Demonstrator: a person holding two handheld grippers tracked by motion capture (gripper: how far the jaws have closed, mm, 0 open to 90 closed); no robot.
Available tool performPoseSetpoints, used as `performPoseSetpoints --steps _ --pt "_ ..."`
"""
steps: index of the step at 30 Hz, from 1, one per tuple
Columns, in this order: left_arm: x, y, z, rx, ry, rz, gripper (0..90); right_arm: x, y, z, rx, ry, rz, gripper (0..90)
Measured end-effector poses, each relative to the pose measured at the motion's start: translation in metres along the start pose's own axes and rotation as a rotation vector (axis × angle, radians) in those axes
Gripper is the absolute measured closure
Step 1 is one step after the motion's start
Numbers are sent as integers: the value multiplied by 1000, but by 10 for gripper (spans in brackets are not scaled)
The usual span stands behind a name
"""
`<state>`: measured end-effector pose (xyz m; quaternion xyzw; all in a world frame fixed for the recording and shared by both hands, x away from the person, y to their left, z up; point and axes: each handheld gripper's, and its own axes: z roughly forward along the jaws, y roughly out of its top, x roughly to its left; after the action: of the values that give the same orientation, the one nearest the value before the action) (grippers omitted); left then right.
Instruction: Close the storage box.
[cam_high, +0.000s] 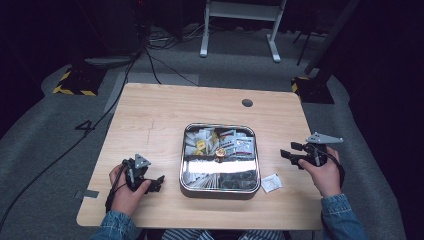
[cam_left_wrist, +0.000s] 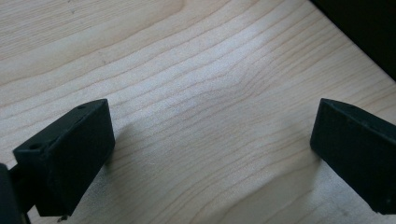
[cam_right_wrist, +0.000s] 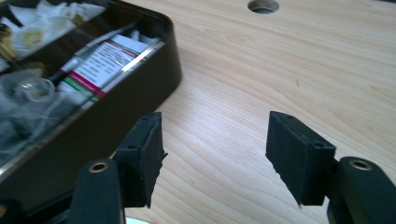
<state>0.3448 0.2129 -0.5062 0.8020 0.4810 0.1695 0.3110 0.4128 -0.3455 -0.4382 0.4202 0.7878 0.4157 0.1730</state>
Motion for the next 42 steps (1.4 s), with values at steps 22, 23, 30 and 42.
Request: performPoseSetpoints --steps 22,23,30,42 --pt "0 0 0 0 0 0 1 -19 -42 32 124 -22 -19 307" --pt "0 0 0 -1 1 -1 1 -19 -42 33 128 -26 -28 307" --pt "0 0 0 2 -1 -1 0 -17 -47 38 133 -55 -57 235" --pt "0 0 0 2 -1 -1 0 -17 -50 43 127 -72 -51 47"
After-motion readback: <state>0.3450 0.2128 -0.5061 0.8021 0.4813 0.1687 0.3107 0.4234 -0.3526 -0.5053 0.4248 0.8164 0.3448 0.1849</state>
